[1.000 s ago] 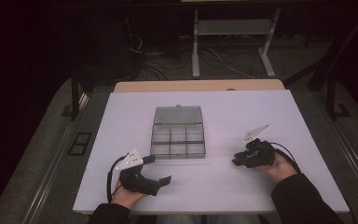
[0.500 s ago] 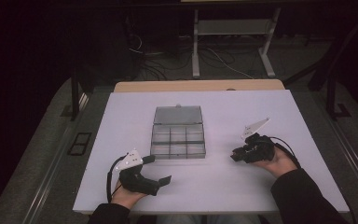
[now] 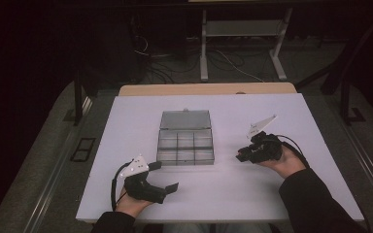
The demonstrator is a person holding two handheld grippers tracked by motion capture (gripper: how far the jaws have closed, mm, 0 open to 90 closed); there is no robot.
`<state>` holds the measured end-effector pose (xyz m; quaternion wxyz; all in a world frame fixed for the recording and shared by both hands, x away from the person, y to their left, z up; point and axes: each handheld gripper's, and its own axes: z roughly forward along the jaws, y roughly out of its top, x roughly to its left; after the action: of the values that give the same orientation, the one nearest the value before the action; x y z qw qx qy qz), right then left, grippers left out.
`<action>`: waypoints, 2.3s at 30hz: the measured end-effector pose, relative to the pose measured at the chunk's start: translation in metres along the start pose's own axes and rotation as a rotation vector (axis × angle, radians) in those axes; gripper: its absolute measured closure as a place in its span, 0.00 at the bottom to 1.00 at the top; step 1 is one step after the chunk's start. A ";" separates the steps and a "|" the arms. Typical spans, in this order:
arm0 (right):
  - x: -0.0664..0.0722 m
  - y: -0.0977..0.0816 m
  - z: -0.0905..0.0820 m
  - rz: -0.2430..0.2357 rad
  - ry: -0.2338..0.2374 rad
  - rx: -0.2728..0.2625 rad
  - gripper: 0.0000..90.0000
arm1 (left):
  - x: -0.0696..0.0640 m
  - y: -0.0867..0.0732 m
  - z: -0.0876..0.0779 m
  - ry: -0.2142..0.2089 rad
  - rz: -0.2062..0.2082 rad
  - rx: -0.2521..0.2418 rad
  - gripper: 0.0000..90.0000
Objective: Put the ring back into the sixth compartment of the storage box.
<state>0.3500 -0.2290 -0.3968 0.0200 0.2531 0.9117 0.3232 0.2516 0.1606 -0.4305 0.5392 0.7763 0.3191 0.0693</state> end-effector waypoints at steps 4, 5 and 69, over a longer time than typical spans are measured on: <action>-0.001 0.006 -0.001 0.005 0.002 -0.005 0.78 | 0.000 0.000 0.000 -0.002 -0.001 -0.001 0.00; -0.001 0.007 -0.001 0.003 0.002 -0.005 0.78 | 0.000 0.000 0.000 -0.002 0.001 -0.001 0.00; -0.015 0.110 0.025 -0.044 0.000 -0.026 0.78 | 0.000 0.001 -0.001 -0.015 0.007 -0.004 0.00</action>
<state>0.4173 -0.1482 -0.3527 0.0303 0.2329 0.9127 0.3343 0.2515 0.1614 -0.4296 0.5427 0.7769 0.3123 0.0658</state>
